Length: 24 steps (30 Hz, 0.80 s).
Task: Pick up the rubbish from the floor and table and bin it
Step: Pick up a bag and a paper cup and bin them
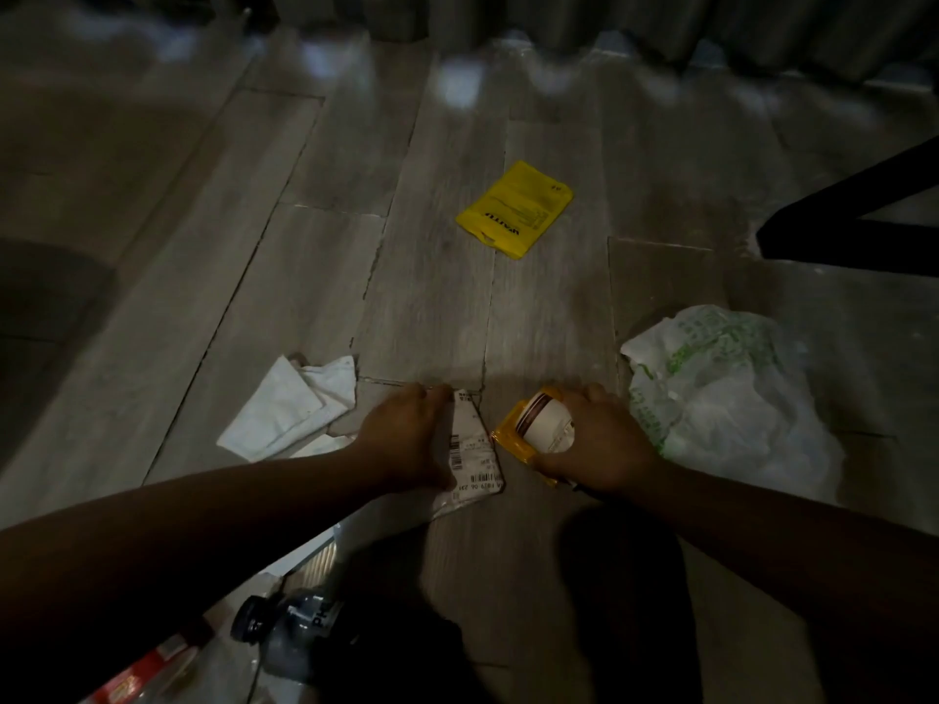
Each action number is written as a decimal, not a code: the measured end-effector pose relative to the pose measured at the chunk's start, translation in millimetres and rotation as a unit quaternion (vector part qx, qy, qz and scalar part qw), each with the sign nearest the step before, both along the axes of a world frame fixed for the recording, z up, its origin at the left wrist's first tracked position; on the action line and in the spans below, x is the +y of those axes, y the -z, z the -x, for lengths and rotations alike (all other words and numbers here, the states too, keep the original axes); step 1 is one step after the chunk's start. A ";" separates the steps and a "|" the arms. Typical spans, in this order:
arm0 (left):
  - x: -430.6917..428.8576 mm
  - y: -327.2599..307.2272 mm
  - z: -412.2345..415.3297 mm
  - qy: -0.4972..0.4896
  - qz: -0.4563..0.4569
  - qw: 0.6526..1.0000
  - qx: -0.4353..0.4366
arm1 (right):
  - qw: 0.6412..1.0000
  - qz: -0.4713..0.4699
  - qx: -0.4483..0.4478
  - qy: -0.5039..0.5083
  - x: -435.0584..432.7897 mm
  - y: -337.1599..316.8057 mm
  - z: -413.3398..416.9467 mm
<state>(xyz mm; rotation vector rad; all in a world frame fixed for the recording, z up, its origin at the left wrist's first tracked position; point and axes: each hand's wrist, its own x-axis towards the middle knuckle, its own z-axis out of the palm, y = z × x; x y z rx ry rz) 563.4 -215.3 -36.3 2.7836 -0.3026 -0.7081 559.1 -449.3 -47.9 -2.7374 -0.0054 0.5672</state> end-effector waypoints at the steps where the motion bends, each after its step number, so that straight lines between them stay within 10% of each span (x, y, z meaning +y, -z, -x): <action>1: -1.6 -0.6 -0.9 -0.012 0.004 1.000 0.010 | 1.000 0.003 0.001 -0.002 0.2 -0.4 0.0; 24: 21.3 -31.7 1.0 -0.142 0.164 0.974 0.065 | 0.998 -0.052 -0.022 0.006 8.1 -33.8 -4.2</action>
